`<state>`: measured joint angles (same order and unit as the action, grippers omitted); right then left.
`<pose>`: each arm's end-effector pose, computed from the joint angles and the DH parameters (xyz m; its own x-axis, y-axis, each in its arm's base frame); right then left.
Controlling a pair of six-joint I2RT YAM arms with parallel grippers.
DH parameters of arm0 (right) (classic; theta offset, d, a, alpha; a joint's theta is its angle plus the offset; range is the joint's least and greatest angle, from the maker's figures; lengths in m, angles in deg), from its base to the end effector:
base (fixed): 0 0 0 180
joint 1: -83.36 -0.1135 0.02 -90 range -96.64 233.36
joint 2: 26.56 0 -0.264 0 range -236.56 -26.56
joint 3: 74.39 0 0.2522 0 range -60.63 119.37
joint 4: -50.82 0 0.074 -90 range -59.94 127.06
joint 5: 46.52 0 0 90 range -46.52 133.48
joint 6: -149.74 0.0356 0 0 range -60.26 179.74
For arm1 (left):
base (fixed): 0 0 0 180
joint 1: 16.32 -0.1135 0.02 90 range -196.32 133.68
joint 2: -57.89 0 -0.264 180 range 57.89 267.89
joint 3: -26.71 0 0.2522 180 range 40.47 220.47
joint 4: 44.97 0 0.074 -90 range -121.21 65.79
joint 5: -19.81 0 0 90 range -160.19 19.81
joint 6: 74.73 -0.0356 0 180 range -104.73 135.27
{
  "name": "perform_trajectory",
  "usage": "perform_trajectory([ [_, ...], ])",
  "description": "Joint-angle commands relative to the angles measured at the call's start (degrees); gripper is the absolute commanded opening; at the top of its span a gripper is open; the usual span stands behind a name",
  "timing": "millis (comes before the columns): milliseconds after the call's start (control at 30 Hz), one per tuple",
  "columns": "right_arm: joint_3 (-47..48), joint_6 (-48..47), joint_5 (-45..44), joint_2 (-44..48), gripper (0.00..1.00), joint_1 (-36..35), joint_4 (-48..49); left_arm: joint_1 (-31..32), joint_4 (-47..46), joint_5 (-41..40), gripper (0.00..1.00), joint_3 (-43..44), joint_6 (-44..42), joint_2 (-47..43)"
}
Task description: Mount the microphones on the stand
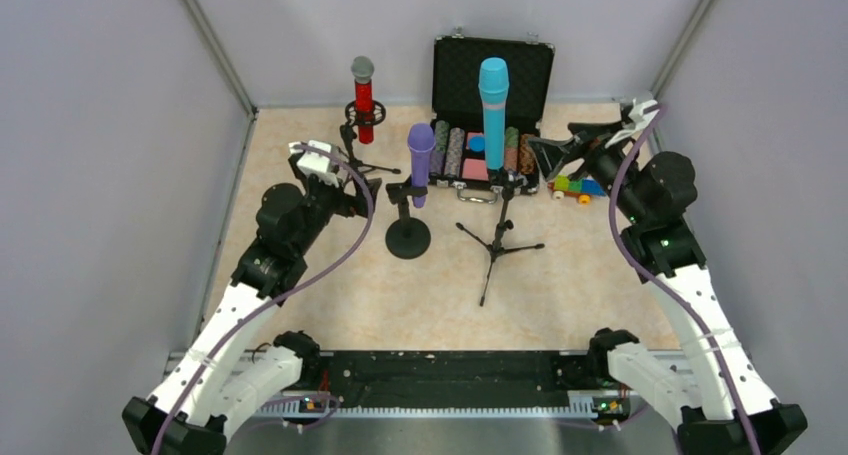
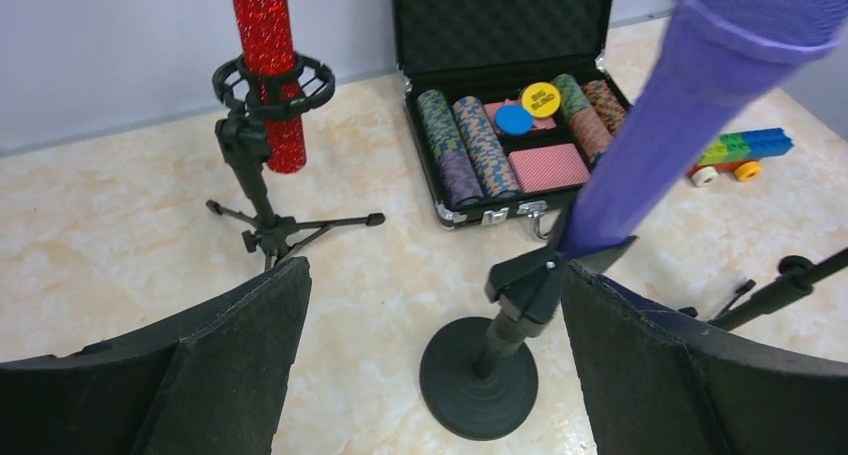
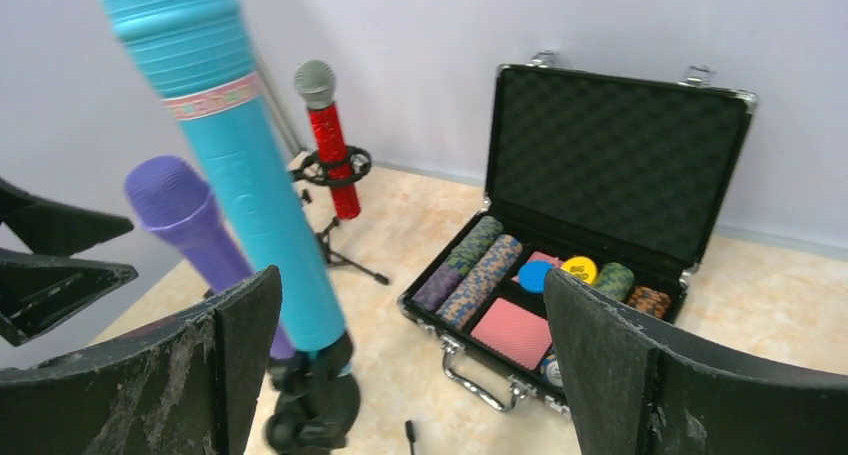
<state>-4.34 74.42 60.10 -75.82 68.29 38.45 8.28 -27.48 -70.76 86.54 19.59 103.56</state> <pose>0.1812 0.0593 0.4189 0.0044 0.2527 -0.9675 -0.5411 0.8143 0.2102 0.1724 -0.0786 0.3577 -0.0833 -0.0447 -0.9955 0.4021 0.9126 -0.0746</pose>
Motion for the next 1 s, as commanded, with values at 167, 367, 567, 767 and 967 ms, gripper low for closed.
perform_trajectory([
  [167, -11.24, 11.62, 8.16, -3.57, 0.98, 17.11, 11.46, -14.13, -10.17, 7.46, 0.99, -2.25, 7.35, 8.56],
  [367, -20.44, 6.98, -1.75, -3.66, 0.99, 22.88, 10.37, -23.93, -17.91, 3.91, 0.99, -10.62, 9.73, 12.1],
  [567, -33.72, -2.9, -16.0, -3.32, 0.99, 22.89, 20.13, -23.94, -27.85, -7.99, 0.99, -19.91, 1.25, 15.78],
  [767, -55.13, -7.67, -23.53, -4.82, 0.98, 22.72, 56.76, -23.97, -45.69, -9.13, 0.99, -30.1, -2.54, 21.57],
  [967, -54.45, -9.32, -18.25, -13.62, 0.99, 22.63, 63.19, -23.96, -50.97, -6.7, 0.99, -28.94, -7.07, 26.45],
])
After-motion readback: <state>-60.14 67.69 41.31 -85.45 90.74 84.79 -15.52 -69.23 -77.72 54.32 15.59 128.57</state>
